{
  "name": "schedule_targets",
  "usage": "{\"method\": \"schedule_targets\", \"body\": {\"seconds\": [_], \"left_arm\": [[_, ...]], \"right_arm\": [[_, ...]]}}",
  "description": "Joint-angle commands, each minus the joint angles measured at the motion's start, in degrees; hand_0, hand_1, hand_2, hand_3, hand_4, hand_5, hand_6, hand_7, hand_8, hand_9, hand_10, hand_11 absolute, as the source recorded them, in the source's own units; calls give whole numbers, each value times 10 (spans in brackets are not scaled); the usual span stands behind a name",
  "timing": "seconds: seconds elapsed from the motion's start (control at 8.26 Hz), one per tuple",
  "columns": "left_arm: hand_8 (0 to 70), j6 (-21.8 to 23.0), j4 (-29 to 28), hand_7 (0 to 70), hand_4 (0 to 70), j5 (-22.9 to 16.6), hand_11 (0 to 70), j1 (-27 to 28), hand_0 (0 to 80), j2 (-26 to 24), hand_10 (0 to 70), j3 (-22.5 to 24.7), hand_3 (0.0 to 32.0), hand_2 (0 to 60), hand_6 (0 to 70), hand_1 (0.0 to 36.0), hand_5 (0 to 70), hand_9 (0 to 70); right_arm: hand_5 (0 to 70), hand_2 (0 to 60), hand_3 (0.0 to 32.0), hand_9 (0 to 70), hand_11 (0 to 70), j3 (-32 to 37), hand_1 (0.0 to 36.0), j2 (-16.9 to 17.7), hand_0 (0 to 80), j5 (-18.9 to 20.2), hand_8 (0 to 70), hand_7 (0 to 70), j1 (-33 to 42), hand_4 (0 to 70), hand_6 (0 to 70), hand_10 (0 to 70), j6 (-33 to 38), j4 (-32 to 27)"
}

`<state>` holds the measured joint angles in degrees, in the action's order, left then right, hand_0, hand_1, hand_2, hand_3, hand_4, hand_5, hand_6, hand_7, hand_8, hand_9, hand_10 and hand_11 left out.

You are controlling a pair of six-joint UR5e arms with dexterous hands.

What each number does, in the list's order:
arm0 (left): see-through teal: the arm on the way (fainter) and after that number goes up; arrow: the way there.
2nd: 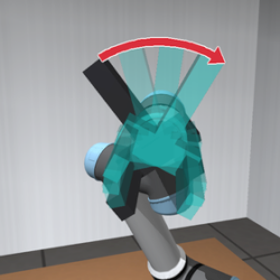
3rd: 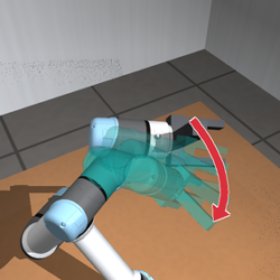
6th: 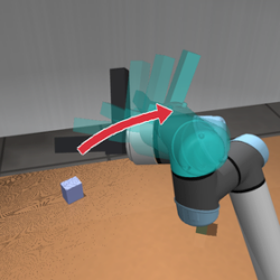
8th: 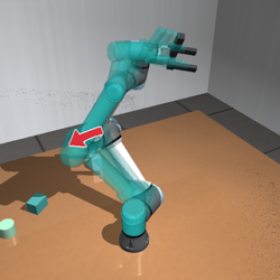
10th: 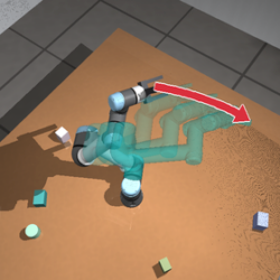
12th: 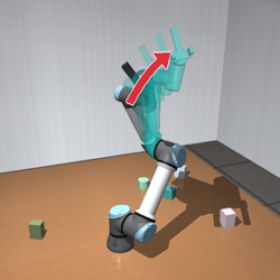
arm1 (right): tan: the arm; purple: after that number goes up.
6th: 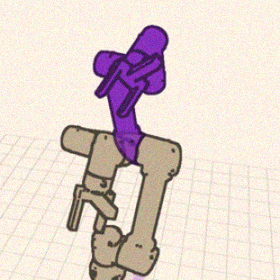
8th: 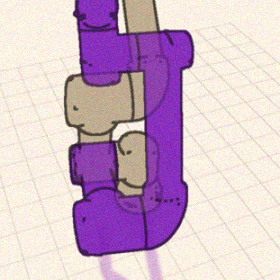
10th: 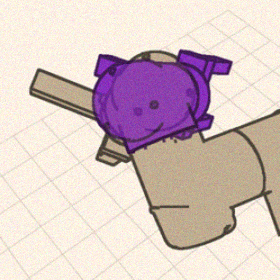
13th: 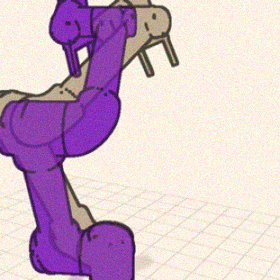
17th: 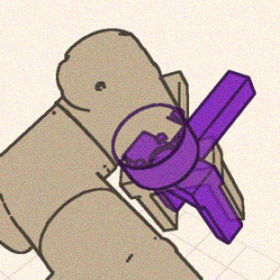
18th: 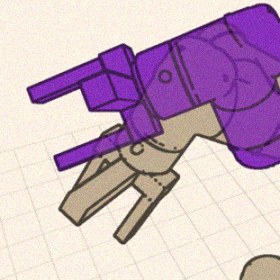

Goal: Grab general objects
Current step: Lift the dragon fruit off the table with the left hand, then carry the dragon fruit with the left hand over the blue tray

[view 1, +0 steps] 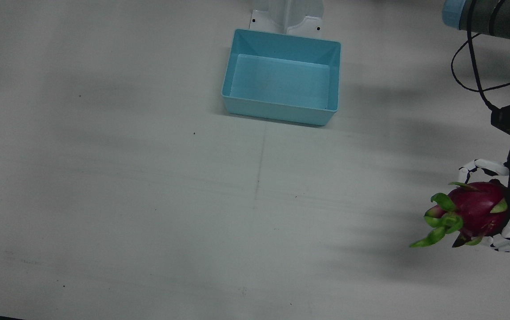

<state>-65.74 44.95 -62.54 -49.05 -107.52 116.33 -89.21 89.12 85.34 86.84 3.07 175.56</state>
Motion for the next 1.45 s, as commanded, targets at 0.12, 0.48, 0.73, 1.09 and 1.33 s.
{"method": "schedule_targets", "body": {"seconds": [0.12,0.48,0.73,1.09,1.33], "left_arm": [[380,62,-182,504,250,-153,700,-77,457,-16,700,-7,0,600,374,267,700,489],[563,64,-274,641,370,-275,700,-70,480,-18,700,-3,0,600,531,303,700,700],[660,66,-275,700,430,-338,700,-42,511,-43,700,10,0,600,604,325,700,700],[657,60,-235,700,442,-365,700,78,557,-47,700,70,0,600,620,353,700,700],[669,57,-186,700,455,-383,700,111,581,-76,700,97,0,600,631,360,700,700]], "right_arm": [[0,0,0,0,0,0,0,0,0,0,0,0,0,0,0,0,0,0],[0,0,0,0,0,0,0,0,0,0,0,0,0,0,0,0,1,0],[0,0,0,0,0,0,0,0,0,0,0,0,0,0,0,0,0,0],[0,0,0,0,0,0,0,0,0,0,0,0,0,0,0,0,0,0],[0,0,0,0,0,0,0,0,0,0,0,0,0,0,0,0,0,0]]}}
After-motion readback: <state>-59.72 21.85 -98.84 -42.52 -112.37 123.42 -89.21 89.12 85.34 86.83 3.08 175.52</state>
